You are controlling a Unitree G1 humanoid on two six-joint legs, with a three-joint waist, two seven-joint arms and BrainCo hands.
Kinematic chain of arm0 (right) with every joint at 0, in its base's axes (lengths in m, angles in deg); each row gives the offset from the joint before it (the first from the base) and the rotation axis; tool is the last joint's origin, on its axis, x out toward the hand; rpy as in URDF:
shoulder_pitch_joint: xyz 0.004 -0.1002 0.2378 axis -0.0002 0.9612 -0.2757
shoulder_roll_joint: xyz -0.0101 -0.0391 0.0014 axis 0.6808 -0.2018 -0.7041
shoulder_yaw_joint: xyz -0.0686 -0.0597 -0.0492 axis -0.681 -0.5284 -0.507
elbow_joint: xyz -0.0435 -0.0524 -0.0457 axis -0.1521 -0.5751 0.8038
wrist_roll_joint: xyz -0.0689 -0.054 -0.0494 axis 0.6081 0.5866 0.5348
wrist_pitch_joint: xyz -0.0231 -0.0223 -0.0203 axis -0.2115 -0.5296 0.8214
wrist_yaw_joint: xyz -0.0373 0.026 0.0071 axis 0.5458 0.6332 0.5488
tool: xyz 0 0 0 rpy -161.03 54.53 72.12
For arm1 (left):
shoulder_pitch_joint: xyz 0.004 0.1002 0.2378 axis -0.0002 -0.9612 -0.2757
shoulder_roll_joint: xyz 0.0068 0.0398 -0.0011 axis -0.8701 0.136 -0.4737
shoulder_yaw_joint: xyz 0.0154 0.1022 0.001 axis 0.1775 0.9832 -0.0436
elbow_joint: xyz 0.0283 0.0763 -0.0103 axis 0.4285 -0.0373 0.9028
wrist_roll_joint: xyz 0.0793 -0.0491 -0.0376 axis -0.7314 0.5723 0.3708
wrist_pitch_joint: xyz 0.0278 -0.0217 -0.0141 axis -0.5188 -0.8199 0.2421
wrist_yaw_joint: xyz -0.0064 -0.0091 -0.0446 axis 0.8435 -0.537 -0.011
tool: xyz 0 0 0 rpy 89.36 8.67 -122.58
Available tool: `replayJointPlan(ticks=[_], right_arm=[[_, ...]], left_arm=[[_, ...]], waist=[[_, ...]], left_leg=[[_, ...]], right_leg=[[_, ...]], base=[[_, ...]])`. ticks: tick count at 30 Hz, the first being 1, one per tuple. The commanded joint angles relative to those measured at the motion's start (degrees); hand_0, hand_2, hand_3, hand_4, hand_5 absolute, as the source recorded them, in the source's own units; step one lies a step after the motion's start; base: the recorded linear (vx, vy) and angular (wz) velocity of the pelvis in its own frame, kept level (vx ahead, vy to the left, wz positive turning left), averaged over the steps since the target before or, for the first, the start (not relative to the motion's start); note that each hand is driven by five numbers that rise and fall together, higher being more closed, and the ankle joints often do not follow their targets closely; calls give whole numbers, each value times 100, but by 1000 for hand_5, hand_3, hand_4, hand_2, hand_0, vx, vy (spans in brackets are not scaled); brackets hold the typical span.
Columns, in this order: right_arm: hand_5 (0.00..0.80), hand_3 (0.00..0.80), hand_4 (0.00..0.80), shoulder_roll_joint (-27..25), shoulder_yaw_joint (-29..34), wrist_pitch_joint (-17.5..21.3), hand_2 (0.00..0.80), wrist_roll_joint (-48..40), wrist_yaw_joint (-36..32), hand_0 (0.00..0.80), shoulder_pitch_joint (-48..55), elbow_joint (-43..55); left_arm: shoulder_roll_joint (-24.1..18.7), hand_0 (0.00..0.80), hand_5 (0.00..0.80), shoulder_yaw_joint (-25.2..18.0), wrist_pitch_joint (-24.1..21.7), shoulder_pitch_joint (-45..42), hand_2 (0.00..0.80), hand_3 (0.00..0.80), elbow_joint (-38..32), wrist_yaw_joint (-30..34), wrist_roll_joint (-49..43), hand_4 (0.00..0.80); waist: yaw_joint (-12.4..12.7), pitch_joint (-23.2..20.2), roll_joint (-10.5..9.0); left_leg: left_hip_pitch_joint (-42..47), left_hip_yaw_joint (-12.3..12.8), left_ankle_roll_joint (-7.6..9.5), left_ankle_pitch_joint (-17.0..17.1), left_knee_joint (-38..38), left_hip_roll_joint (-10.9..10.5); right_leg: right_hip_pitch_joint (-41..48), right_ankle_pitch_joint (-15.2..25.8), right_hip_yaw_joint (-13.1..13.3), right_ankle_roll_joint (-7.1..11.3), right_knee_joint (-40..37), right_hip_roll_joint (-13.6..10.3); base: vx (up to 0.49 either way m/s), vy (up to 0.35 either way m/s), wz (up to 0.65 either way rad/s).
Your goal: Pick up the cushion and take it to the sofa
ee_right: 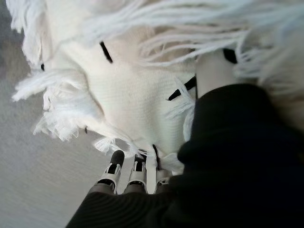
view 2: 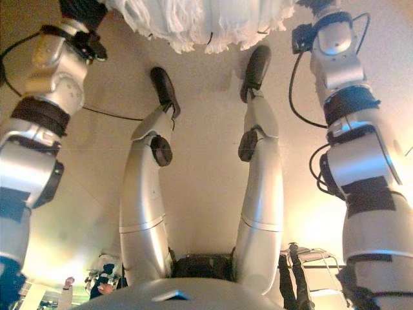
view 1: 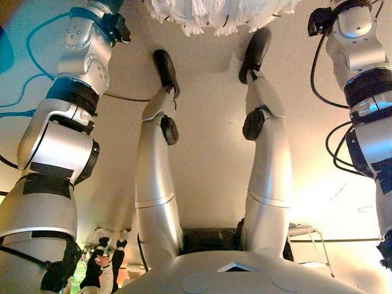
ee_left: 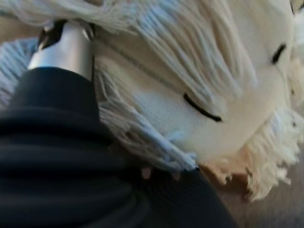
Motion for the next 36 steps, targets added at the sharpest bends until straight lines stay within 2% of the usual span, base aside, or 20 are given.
replayJointPlan(ticks=[1,2,3,4,5,6,7,11,16,21,24,25,26,27,30,31,32,36], right_arm=[[0,0,0,163,-296,950,0,-1485,-1788,0,-401,1283],[0,0,0,193,-256,833,0,-1496,-1756,0,-321,1539],[0,0,0,207,-273,661,0,-1516,-1652,0,-278,1821],[0,0,0,240,-264,515,0,-1503,-1577,0,-241,2041],[41,41,41,272,-257,-75,41,-718,-739,41,-232,2164],[508,508,508,226,-304,47,508,-836,-842,508,-216,2031],[800,800,800,240,-311,139,800,-872,-944,800,-214,1910],[800,800,800,376,-316,150,800,-964,-1165,800,-182,1906],[800,800,800,478,-238,-10,800,-876,-826,800,-50,2210],[800,800,800,612,-9,-68,800,-670,-599,800,540,2482],[800,800,800,691,115,95,800,-586,-442,800,983,2558],[800,800,800,765,194,-40,800,-1109,-632,800,1295,2622],[800,800,800,748,330,970,800,-1978,-1555,800,1600,2616],[800,800,800,746,516,1123,800,-1975,-1745,800,1947,2660],[800,800,800,869,859,1380,800,-1793,-1807,800,2880,3107],[800,800,800,985,915,1428,800,-1738,-1795,800,3131,3207],[800,800,800,1083,981,1456,800,-1659,-1768,800,3354,3324],[800,800,800,1388,1275,1429,800,-1348,-1726,800,4266,3704]], left_arm=[[317,0,0,-23,106,130,0,0,-781,985,141,0],[321,0,0,-29,123,77,0,0,-925,999,181,0],[350,442,442,-64,165,38,442,442,-1090,936,170,442],[399,800,800,-92,157,7,800,800,-1195,878,145,800],[444,800,800,-80,187,5,800,800,-1262,869,134,800],[474,800,800,-48,170,-10,800,800,-1237,948,133,800],[483,800,800,-2,135,-32,800,800,-1263,930,136,800],[525,800,800,-38,14,-108,800,800,-1283,1095,258,800],[567,800,800,-176,-60,-292,800,800,-1521,1131,464,800],[729,800,800,-357,-208,-896,800,800,-1768,996,246,800],[848,800,800,-484,-237,-1296,800,800,-1807,1074,202,800],[946,800,800,-507,-320,-1592,800,800,-1826,1117,106,800],[983,800,800,-552,-370,-1816,800,800,-1829,1193,75,800],[1006,800,800,-588,-434,-2034,800,800,-1837,1272,54,800],[1213,800,800,-732,-616,-2798,800,800,-2096,1178,-121,800],[1304,800,800,-765,-648,-3049,800,800,-2177,1049,-213,800],[1346,800,800,-782,-667,-3231,800,800,-2262,907,-272,800],[1445,800,800,-1008,-630,-4003,800,800,-2658,733,-421,800]], waist=[[-192,-35,434],[-200,-35,415],[-212,-35,406],[-222,-35,402],[-234,-35,404],[-231,-35,399],[-222,-35,402],[-206,-35,392],[-186,-35,395],[-139,-35,378],[-109,-35,331],[-96,-35,297],[-84,-35,268],[-85,-35,239],[-113,-35,122],[-96,-35,104],[-94,-35,79],[-45,-35,-58]], left_leg=[[-90,-120,-228,197,-355,-77],[-68,-115,-232,209,-399,-72],[-49,-100,-228,214,-422,-67],[-27,-95,-229,216,-437,-65],[-11,-95,-231,227,-446,-63],[-8,-124,-242,238,-445,-84],[3,-135,-242,250,-455,-89],[44,-144,-227,303,-473,-88],[11,-191,-263,318,-364,-99],[208,-256,-286,348,-295,-83],[465,-303,-298,385,-307,-67],[694,-319,-307,413,-354,-61],[851,-345,-322,438,-397,-67],[1005,-367,-328,449,-435,-70],[1851,-283,-311,516,-716,-34],[2268,-287,-360,383,-819,-24],[2568,-237,-351,392,-964,-27],[3961,46,-272,452,-1662,-111]], right_leg=[[384,-246,208,549,-245,323],[413,-245,203,550,-307,330],[426,-240,203,537,-348,321],[451,-241,202,530,-388,308],[468,-233,206,527,-409,302],[488,-210,213,527,-436,310],[503,-188,211,529,-455,311],[546,-135,219,519,-465,320],[519,-67,264,512,-422,311],[730,-67,289,482,-336,275],[987,-91,286,473,-283,251],[1214,-83,270,475,-308,234],[1377,-80,265,478,-333,236],[1539,-84,260,492,-360,242],[2363,-79,175,493,-641,187],[2756,-205,159,545,-745,190],[3043,-195,105,561,-897,169],[4438,-149,-273,633,-1525,71]], base=[[-13,-75,2],[-8,-45,0],[0,-33,2],[0,0,0],[0,0,0],[0,0,0],[0,0,0],[-4,-16,-1],[0,0,0],[-6,-1,0],[-26,-26,-4],[-24,-35,-5],[-23,-31,-5],[-20,-18,-5],[30,4,-6],[93,7,-13],[100,-2,-16],[55,-4,-12]])
